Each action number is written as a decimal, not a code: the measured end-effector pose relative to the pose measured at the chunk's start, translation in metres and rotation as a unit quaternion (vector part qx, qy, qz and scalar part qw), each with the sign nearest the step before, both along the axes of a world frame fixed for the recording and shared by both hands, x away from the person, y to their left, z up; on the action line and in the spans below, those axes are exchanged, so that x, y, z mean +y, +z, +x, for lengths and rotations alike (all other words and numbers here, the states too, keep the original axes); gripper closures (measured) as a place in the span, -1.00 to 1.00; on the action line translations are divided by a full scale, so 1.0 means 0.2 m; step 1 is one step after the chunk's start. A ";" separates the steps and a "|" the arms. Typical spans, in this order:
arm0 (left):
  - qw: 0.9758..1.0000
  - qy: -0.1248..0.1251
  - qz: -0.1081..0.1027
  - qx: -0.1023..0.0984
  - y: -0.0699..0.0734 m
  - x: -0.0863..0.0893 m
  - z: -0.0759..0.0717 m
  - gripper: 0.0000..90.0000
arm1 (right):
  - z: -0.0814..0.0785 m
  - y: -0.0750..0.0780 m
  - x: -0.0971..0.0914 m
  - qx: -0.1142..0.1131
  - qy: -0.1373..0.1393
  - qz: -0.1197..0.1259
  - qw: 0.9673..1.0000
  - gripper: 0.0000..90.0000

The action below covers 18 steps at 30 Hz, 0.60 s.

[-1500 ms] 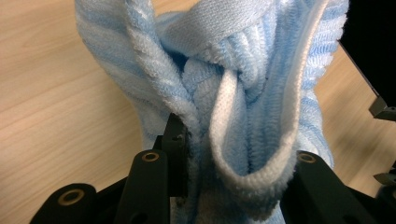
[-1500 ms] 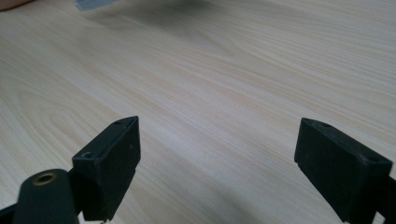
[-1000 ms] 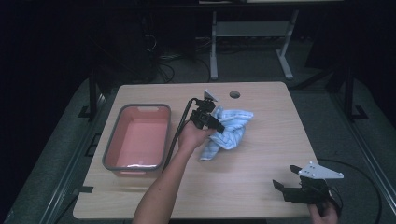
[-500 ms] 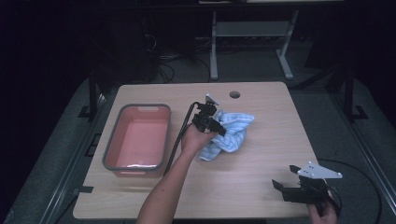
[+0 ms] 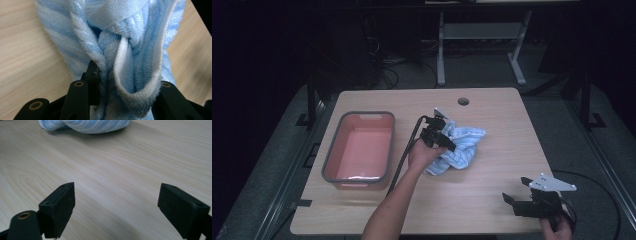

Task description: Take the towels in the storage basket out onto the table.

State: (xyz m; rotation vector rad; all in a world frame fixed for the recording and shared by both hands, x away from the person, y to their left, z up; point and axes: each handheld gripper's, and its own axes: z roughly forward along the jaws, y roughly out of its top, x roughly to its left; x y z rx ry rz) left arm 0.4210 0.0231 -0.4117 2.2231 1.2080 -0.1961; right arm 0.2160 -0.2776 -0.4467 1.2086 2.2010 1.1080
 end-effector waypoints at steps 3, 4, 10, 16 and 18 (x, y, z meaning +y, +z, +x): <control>1.000 0.000 0.000 0.001 -0.02 -0.02 0.00 0.35 | 0.00 0.00 0.00 -0.002 0.000 0.001 1.000 -0.69; 1.000 0.000 0.000 0.001 -0.02 -0.02 0.00 0.35 | 0.00 0.00 0.00 -0.002 0.000 0.000 1.000 -0.69; 1.000 0.001 -0.010 0.008 -0.07 -0.02 -0.01 0.29 | 0.00 0.00 -0.01 -0.001 0.000 0.000 1.000 -0.69; 1.000 0.006 -0.019 0.002 -0.08 -0.01 -0.02 0.21 | 0.00 0.00 0.00 0.000 -0.001 -0.002 1.000 -0.69; 1.000 0.008 -0.025 0.002 -0.08 -0.01 -0.03 0.16 | 0.00 0.00 0.00 0.001 0.000 -0.002 1.000 -0.69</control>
